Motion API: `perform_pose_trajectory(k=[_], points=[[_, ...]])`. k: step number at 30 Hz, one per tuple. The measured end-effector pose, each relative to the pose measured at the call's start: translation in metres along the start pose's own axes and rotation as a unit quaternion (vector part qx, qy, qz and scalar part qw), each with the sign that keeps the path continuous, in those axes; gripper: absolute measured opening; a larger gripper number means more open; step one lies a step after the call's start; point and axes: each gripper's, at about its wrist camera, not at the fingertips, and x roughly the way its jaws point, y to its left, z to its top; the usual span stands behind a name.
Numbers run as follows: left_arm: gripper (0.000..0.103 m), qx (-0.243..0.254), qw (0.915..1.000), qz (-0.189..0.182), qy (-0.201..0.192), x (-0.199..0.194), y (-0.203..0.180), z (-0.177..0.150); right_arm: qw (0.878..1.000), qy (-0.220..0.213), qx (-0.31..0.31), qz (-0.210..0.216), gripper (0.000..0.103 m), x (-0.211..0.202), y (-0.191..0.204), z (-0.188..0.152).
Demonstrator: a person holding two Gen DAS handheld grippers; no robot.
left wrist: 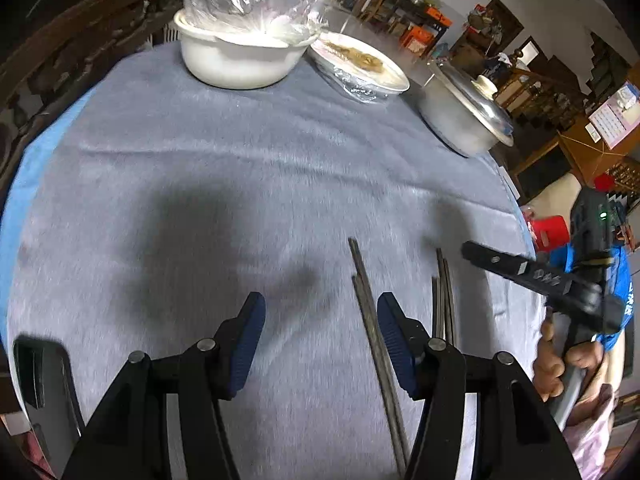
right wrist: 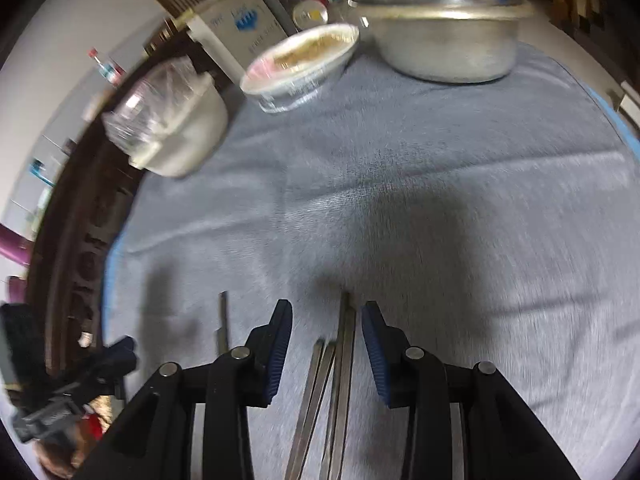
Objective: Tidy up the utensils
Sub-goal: 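Grasp chopsticks with the left tool while the right tool grasps chopsticks too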
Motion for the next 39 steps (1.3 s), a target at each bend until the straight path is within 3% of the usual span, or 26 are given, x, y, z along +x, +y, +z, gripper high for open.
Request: perform_pose_trajectory(k=[3,6,10,12,16,20,22,23,24,25,29,31,39], points=[[0.052,-0.011,0.9998,-0.012,0.013,0.008,0.000,0.017,0.999,0.029,-0.014,-0.025,0.028,0.019,0.007,0.008],[0.046,-0.016,0.9990,-0.023,0.036,0.020,-0.004,0.031,0.997,0.044,-0.034,-0.055,0.026,0.032,0.013,0.010],[0.044,-0.028,0.9972,-0.033,0.061,0.038,-0.012,0.043,0.993,0.039,-0.062,-0.097,0.017,0.037,0.021,0.009],[0.044,-0.032,0.9965,-0.034,0.070,0.046,-0.016,0.046,0.990,0.036,-0.081,-0.113,0.007,0.039,0.024,0.008],[0.044,-0.032,0.9954,-0.018,0.089,0.067,-0.030,0.049,0.992,0.019,-0.079,-0.094,0.007,0.034,0.018,0.005],[0.043,-0.030,0.9936,-0.001,0.109,0.085,-0.037,0.043,0.997,-0.029,-0.055,-0.049,0.007,0.010,0.002,0.000],[0.039,-0.017,0.9948,0.014,0.099,0.086,-0.042,0.042,0.997,-0.057,-0.044,-0.025,0.007,-0.008,-0.008,-0.004],[0.028,-0.016,0.9954,0.022,0.092,0.086,-0.044,0.042,0.997,-0.073,-0.035,-0.014,0.007,-0.020,-0.014,-0.008],[0.011,-0.018,0.9948,0.027,0.097,0.089,-0.044,0.041,0.996,-0.083,-0.029,-0.002,0.007,-0.028,-0.017,-0.009],[0.006,-0.018,0.9947,0.034,0.095,0.090,-0.044,0.041,0.995,-0.095,-0.021,0.011,0.007,-0.037,-0.021,-0.011],[0.006,-0.006,0.9968,0.051,0.062,0.083,-0.050,0.035,0.990,-0.135,-0.016,0.031,0.007,-0.069,-0.022,-0.018],[0.005,0.000,0.9982,0.042,0.042,0.069,-0.054,0.032,0.986,-0.160,-0.018,0.036,0.007,-0.092,-0.024,-0.025],[0.005,0.055,0.9962,-0.011,-0.067,-0.041,-0.090,-0.004,0.968,-0.242,-0.030,0.060,0.006,-0.174,-0.017,-0.073]])
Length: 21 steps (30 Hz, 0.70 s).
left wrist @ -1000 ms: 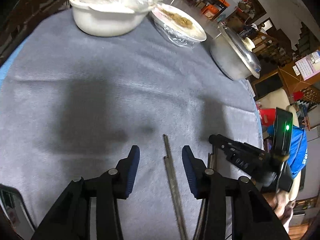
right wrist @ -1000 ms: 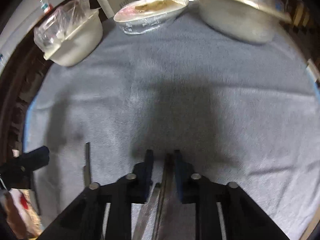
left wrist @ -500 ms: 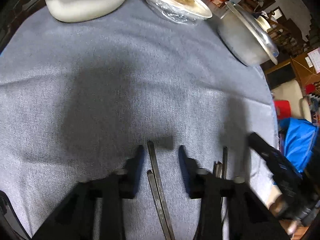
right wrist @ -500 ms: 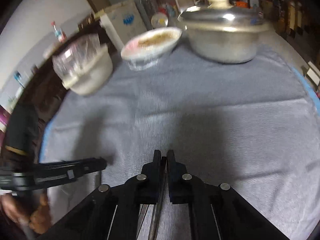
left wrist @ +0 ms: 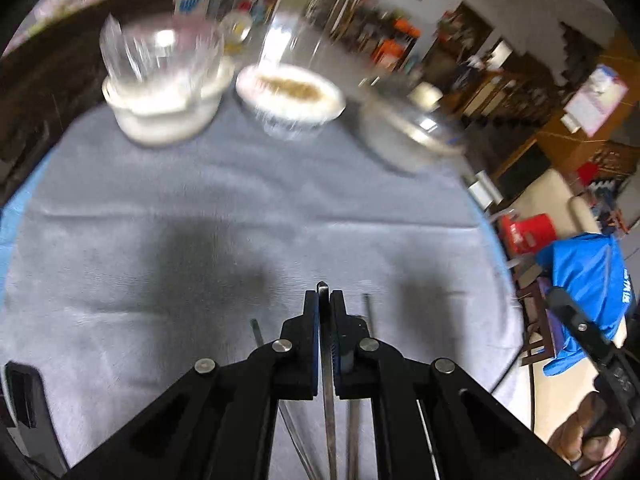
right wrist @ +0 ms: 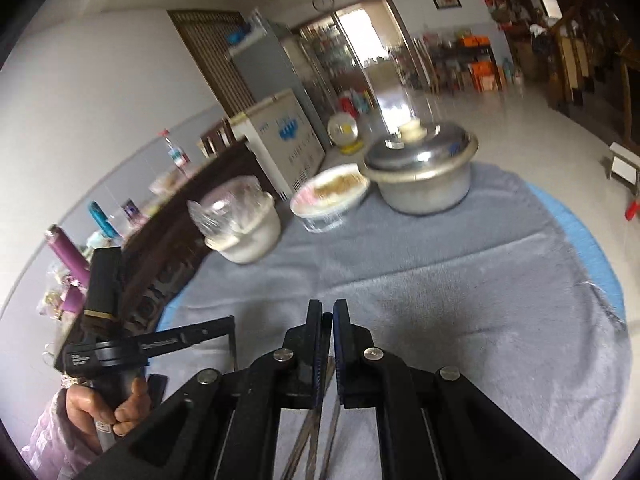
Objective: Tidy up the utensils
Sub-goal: 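Grasp chopsticks with the left tool while the right tool grasps chopsticks too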
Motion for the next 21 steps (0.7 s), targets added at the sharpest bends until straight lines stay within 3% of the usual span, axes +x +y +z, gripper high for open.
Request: perform_pose_trajectory(k=[6,10,14,21], points=[[0.005,0.044,0.9947,-0.005,-0.093,-0.079,-0.031,-0.034,0.997,-0.068,-0.022,0.010,0.006,-0.071,0.027,-0.019],[0.005,0.066,0.9855,-0.002,-0.156,-0.116,-0.049,-0.063,0.993,-0.106,-0.051,0.007,0.006,-0.104,0.054,-0.033],[0.005,0.082,0.9780,0.007,-0.192,-0.140,-0.059,-0.079,0.990,-0.119,-0.075,-0.002,0.006,-0.120,0.075,-0.042],[0.005,0.094,0.9687,0.006,-0.229,-0.184,-0.081,-0.078,0.984,-0.149,-0.095,0.005,0.006,-0.155,0.097,-0.037]])
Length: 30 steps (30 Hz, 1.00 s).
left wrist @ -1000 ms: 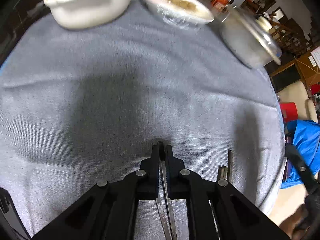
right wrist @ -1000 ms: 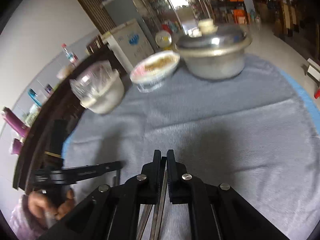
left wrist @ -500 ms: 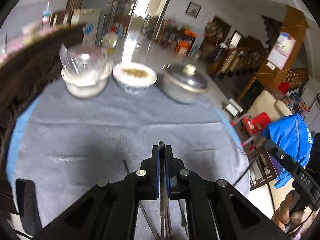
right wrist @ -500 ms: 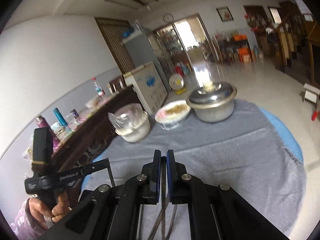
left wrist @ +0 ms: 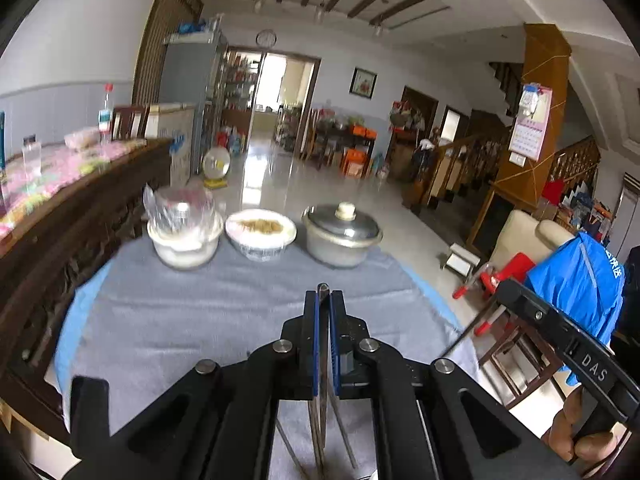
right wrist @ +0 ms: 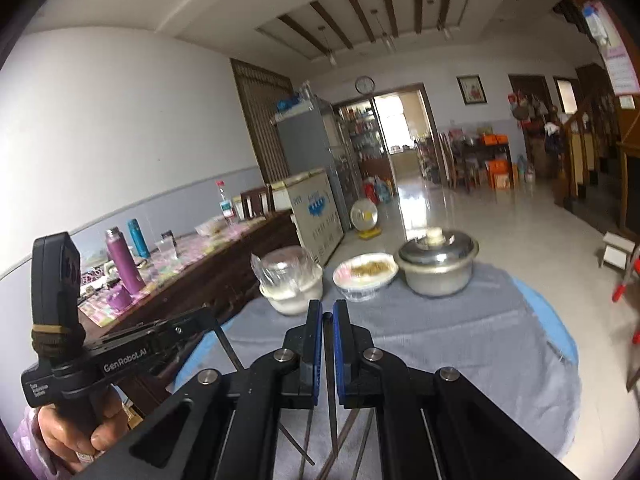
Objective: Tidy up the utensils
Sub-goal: 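Grasp chopsticks with the left tool while the right tool grasps chopsticks too, then drop both tools' chopsticks into the grey holder cup and open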
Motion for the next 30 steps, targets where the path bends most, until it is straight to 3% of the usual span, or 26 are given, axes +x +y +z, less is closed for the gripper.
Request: perform_pose_trajectory(k=[7,14,22,27,30], points=[[0.005,0.016,0.9980,-0.018,-0.058,-0.051,-0.019,0.027,0.998,-0.050,-0.018,0.017,0.006,-0.046,0.020,0.030],[0.005,0.031,0.9951,-0.048,-0.081,-0.095,-0.038,0.033,0.996,-0.067,-0.032,0.047,0.006,-0.076,0.047,0.039],[0.005,0.017,0.9972,-0.060,-0.041,-0.096,-0.034,-0.002,0.997,-0.049,-0.041,0.053,0.006,-0.086,0.063,0.013],[0.005,-0.007,0.9982,-0.060,-0.001,-0.078,-0.023,-0.037,0.998,0.008,-0.039,0.039,0.006,-0.063,0.057,-0.026],[0.005,-0.022,0.9965,-0.068,0.043,-0.059,-0.017,-0.058,0.997,0.054,-0.038,0.026,0.007,-0.042,0.050,-0.048]])
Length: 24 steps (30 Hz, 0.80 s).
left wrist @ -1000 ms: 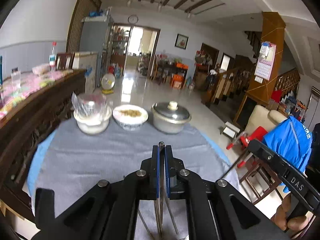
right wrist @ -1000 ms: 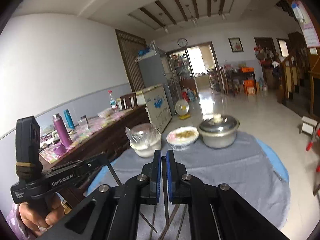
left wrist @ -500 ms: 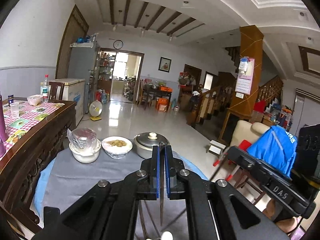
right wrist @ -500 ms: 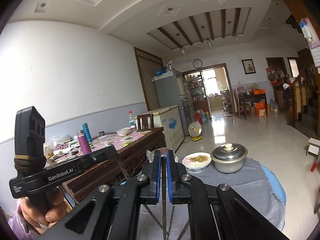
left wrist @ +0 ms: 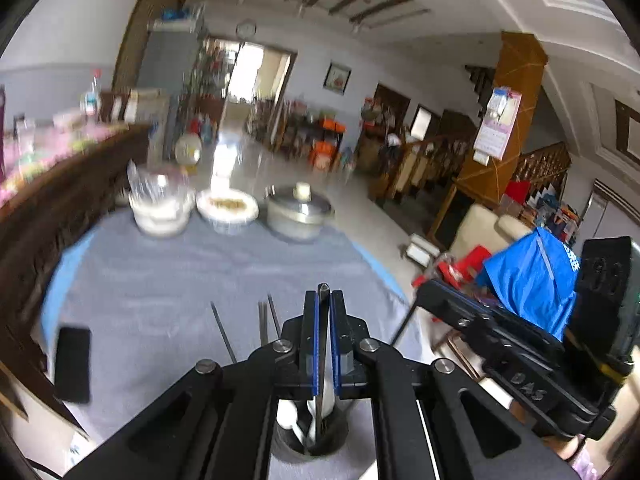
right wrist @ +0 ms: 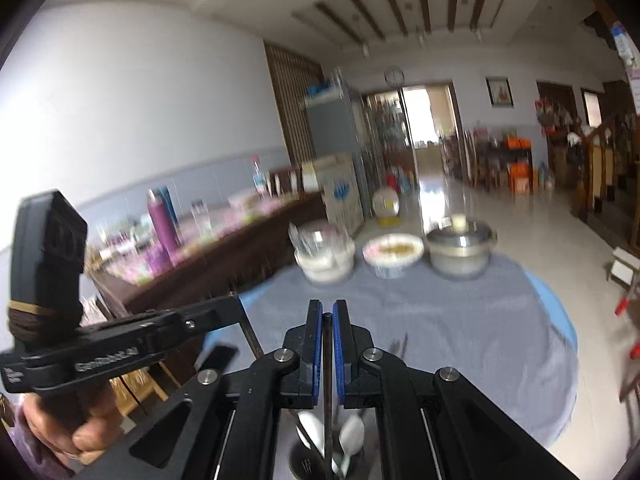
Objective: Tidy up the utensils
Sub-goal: 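Drop both tools' chopsticks into the grey holder cup and open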
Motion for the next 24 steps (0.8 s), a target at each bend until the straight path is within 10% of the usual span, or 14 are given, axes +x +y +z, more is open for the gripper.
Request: perform_pose_trajectory(k=[5,10,22,24], points=[[0.014,-0.028,0.9992,0.022,0.019,0.002,0.021,-0.021,0.997,0.039,0.060,0.017,0.010,0.005,-0.028,-0.016],[0.037,-0.033,0.9972,0.065,-0.015,-0.018,0.042,-0.037,0.984,-0.034,0.176,0.009,0.069,-0.025,-0.083,-0.051],[0.041,-0.070,0.9841,0.161,0.029,-0.002,0.094,-0.088,0.962,0.028,0.269,-0.043,0.048,-0.004,-0.153,-0.116],[0.058,-0.060,0.9824,0.174,0.031,-0.001,0.091,-0.096,0.962,0.043,0.266,-0.042,0.048,0.003,-0.150,-0.122]])
